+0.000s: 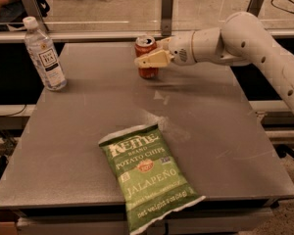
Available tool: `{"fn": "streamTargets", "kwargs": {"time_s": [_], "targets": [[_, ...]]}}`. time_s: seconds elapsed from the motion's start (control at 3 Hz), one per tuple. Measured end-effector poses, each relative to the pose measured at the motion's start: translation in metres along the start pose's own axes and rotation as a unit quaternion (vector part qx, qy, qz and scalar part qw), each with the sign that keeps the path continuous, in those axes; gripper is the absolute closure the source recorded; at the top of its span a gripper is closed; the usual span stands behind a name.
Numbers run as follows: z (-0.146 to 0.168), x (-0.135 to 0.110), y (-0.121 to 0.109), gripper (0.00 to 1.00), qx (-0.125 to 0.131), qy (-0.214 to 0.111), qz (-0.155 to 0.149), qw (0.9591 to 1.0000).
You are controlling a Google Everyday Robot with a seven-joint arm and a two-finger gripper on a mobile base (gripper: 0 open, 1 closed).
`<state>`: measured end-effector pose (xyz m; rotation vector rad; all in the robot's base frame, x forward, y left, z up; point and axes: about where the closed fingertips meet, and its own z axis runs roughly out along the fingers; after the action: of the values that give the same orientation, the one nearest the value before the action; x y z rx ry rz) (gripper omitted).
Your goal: Move coke can near green jalapeno chip bag
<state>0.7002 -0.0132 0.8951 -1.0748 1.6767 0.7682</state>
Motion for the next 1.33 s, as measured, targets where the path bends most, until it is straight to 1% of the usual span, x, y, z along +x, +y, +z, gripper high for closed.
{"fn": "streamTargets", "kwargs": {"time_s": [0.33, 0.67, 1.0, 1.33], "targets": [[-0.005, -0.001, -0.007, 0.62, 0.012, -0.012, -0.006, 0.9998], [-0.019, -0.011, -0.012, 0.85, 0.021, -0.028, -0.015, 0.9993], [-0.016, -0.011, -0.010, 1.00, 0.019, -0.028, -0.015, 0.9993], [-0.011, -0.012, -0.009, 1.00, 0.011, -0.026, -0.017, 0.9995]]}}
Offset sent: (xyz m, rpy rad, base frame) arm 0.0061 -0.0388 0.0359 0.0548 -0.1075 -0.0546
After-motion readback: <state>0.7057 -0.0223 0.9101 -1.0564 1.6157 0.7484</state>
